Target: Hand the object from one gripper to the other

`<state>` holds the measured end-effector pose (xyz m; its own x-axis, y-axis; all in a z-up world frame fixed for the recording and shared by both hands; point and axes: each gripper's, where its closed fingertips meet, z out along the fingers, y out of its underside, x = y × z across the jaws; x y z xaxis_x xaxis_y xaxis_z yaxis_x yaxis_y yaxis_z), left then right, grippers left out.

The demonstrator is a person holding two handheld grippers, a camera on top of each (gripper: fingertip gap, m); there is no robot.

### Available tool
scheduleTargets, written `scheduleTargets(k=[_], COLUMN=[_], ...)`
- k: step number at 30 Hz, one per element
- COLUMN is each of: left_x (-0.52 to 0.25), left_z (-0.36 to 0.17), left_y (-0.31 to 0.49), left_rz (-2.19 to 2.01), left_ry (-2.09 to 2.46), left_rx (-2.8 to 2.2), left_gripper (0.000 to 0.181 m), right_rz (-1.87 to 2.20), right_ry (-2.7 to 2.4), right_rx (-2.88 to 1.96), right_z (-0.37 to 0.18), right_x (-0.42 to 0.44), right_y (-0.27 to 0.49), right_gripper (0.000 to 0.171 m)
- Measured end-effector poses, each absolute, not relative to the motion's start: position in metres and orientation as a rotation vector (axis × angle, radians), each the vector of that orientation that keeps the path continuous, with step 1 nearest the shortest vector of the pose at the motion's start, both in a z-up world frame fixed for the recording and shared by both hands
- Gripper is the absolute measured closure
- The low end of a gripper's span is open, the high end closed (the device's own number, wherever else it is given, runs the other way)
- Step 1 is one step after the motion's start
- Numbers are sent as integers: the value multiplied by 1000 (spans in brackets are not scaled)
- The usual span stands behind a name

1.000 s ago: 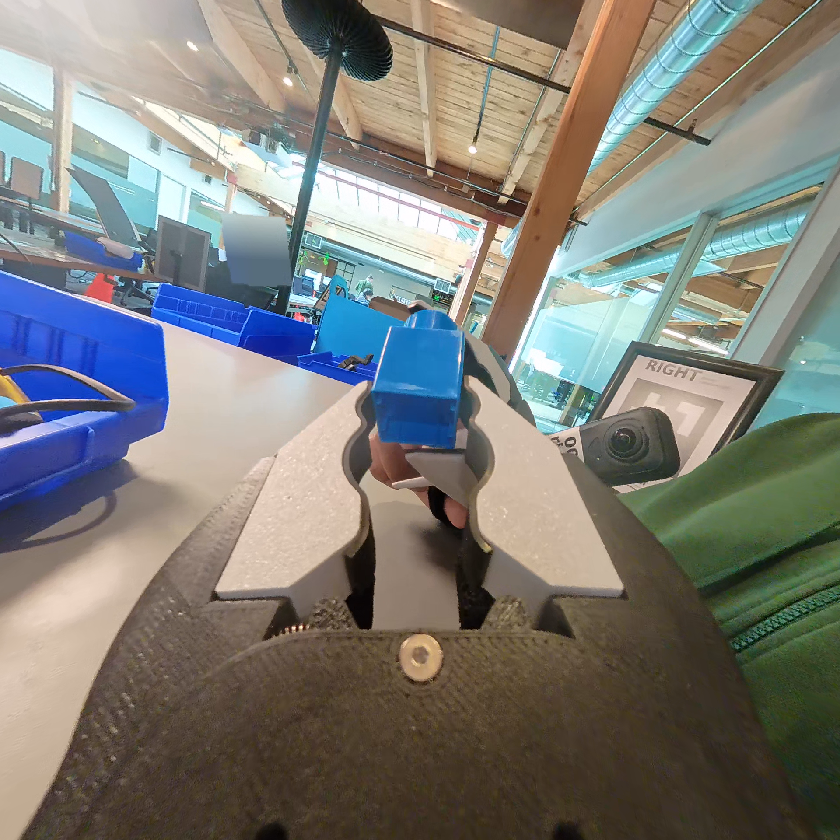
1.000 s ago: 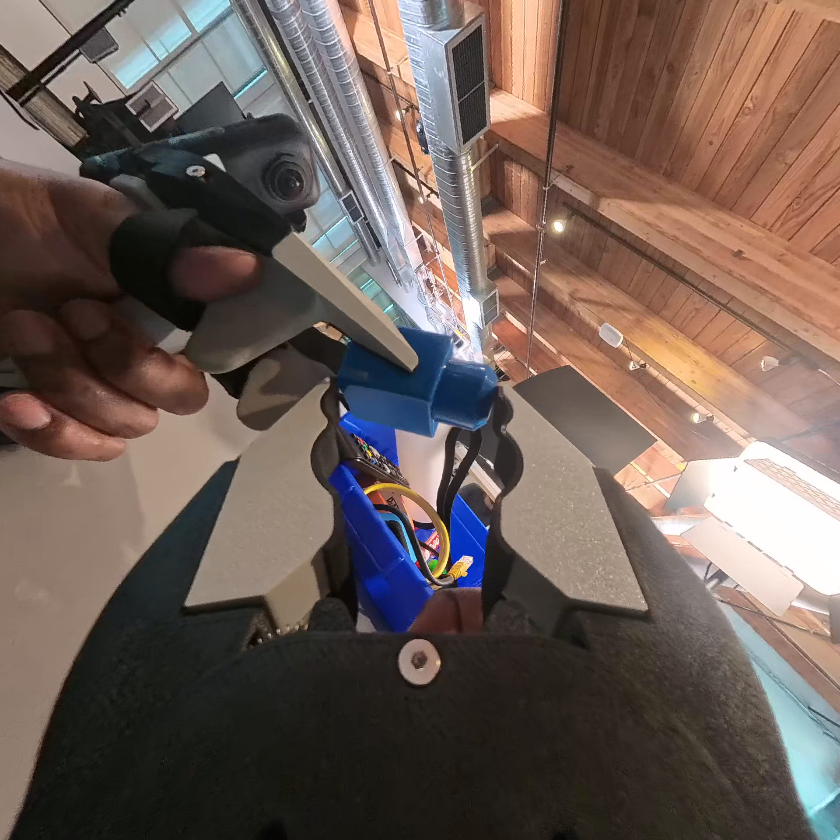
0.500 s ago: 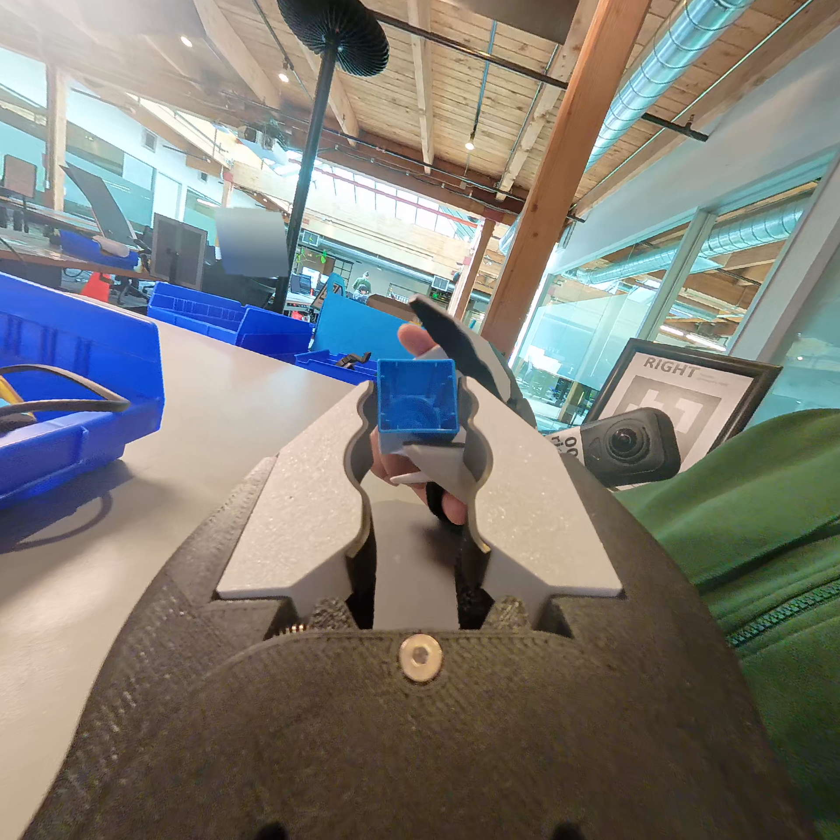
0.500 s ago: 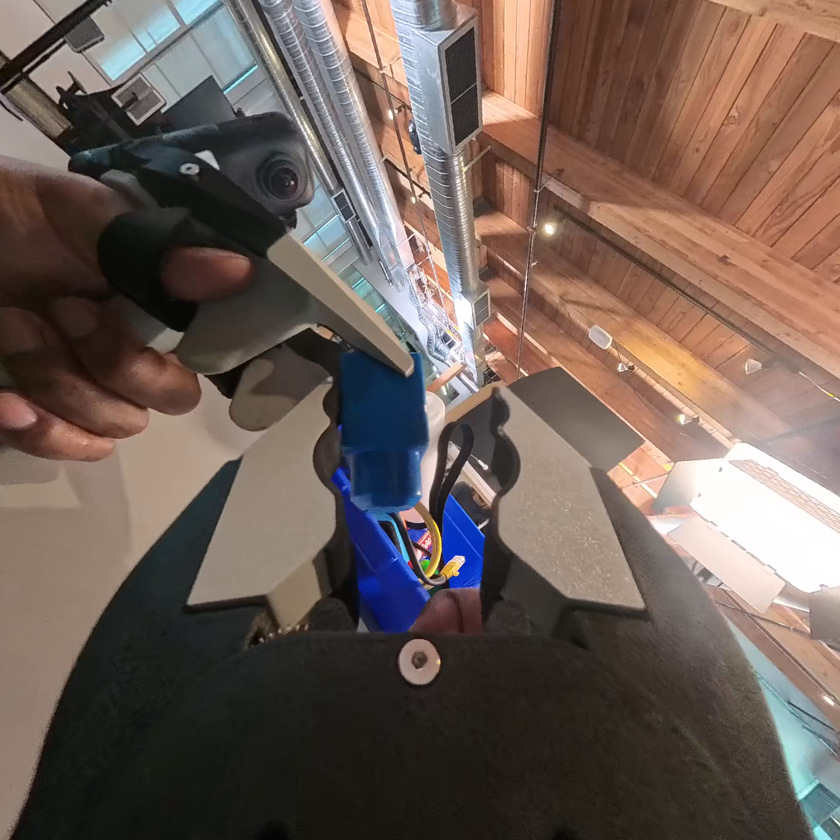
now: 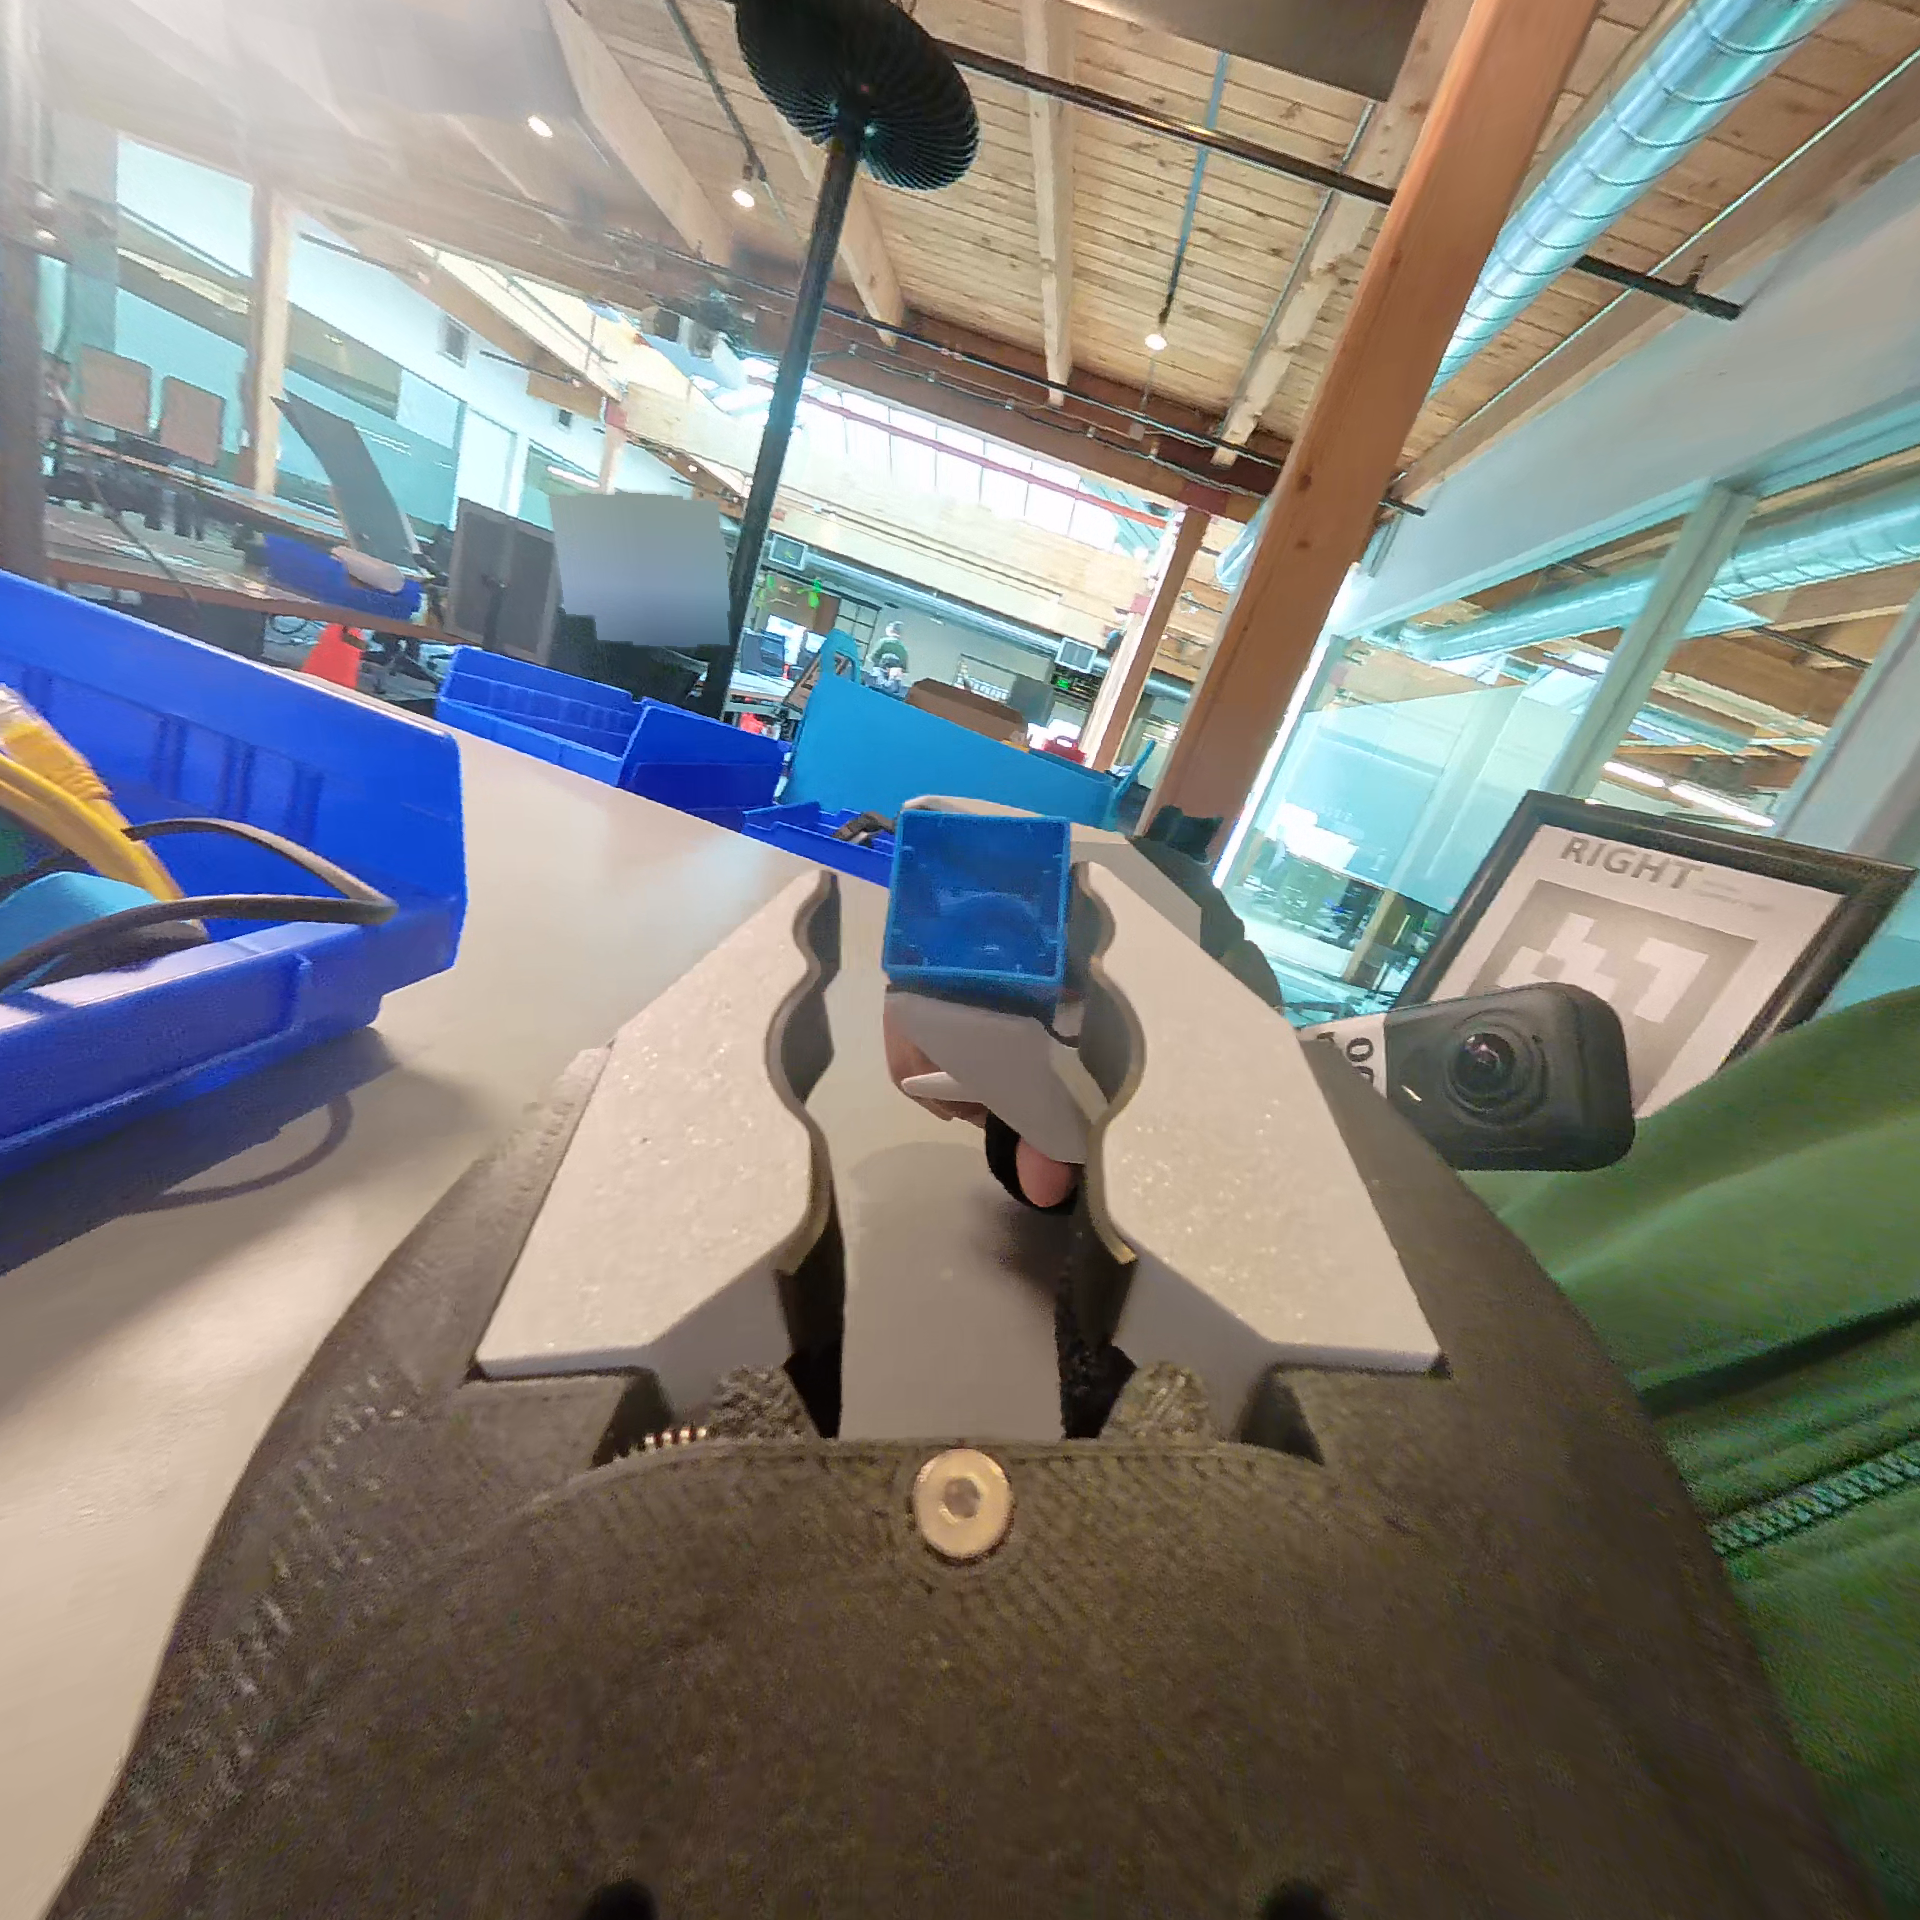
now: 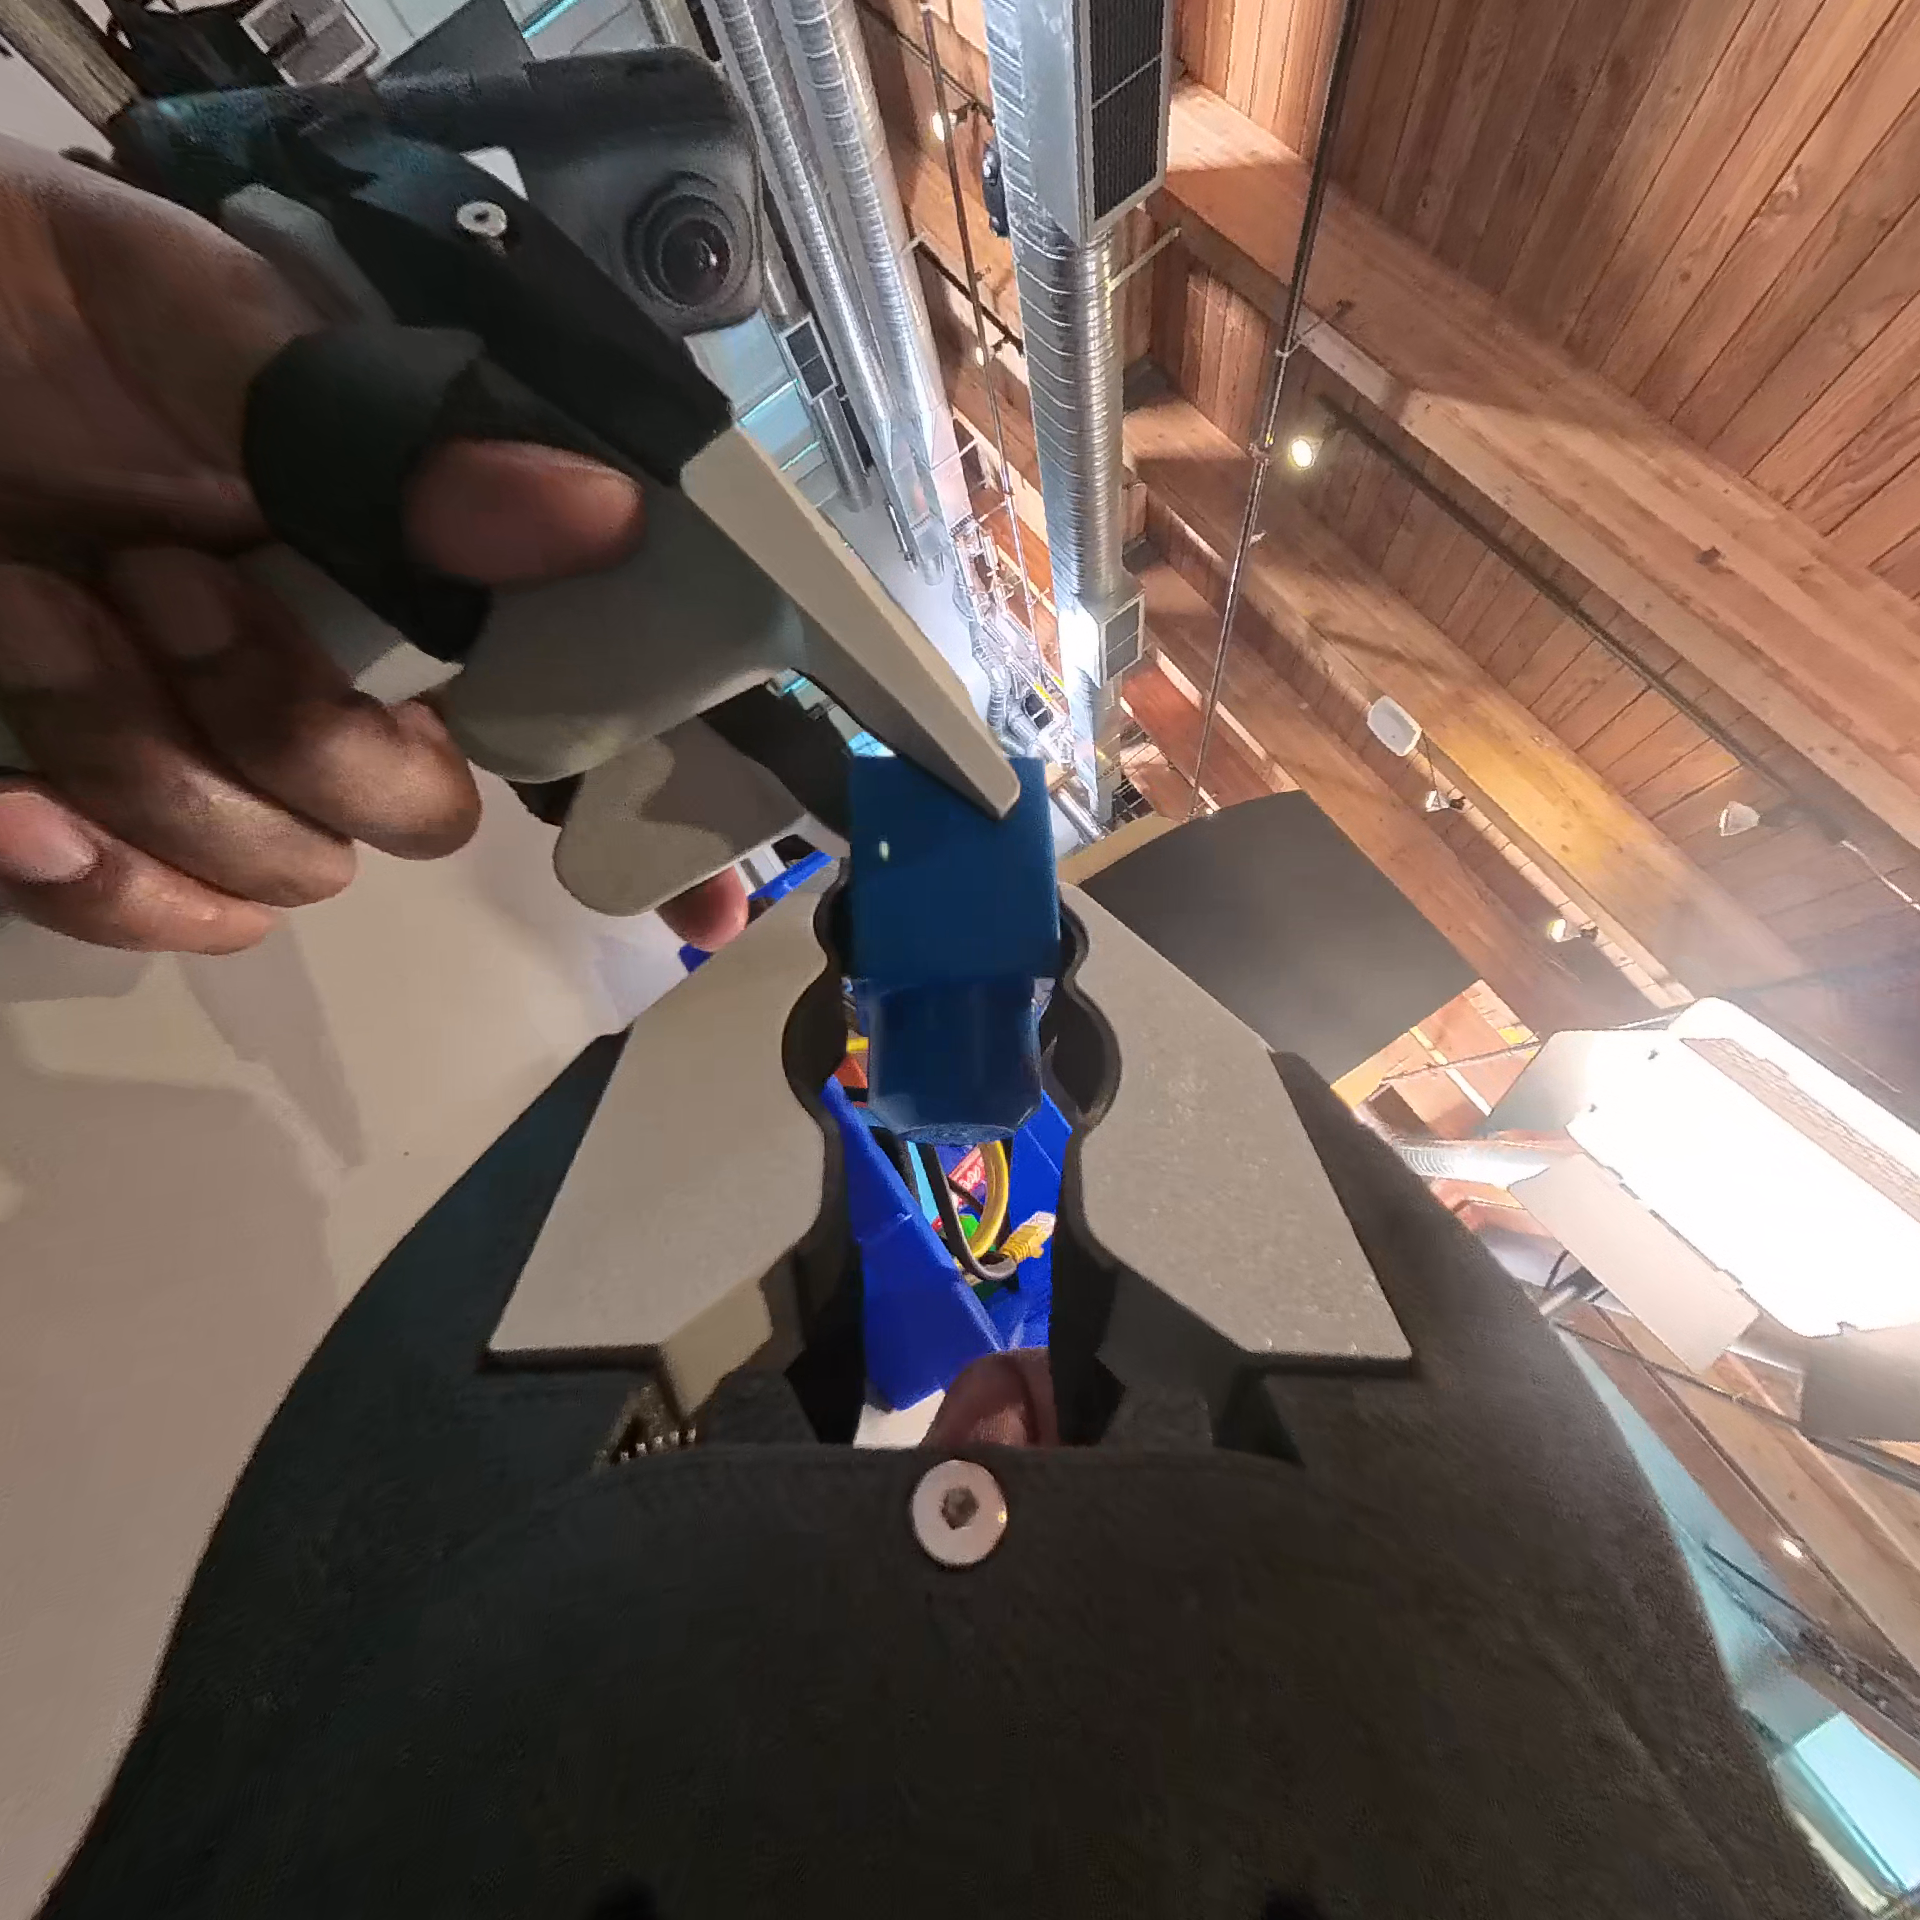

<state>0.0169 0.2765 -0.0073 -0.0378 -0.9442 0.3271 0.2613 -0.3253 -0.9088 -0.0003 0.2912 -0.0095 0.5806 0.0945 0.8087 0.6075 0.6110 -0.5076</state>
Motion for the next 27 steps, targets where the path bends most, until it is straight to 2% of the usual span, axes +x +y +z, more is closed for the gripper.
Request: scheduleTargets(k=[3, 8, 17, 22, 27], left_x=[18, 3, -96, -124, -125], left_z=[-7, -9, -27, -61, -66], left_y=[273, 304, 395, 419, 420], left_rz=[-1558, -1313, -404, -259, -225], left_ry=[849, 749, 688, 721, 738], left_rx=[-1230, -1274, -1423, -1611, -1634], left_gripper=[146, 146, 146, 146, 146], right_rz=[-346, -338, -329, -355, -361], right_ry=[-919, -928, -889, -889, -891], right_rx=[-893, -945, -1043, -1082, -1083], right_z=[-10, -17, -21, -27, -27], right_x=[1, 2, 12, 15, 15], right_y=[293, 299, 312, 319, 319], right_gripper=[135, 131, 130, 130, 130])
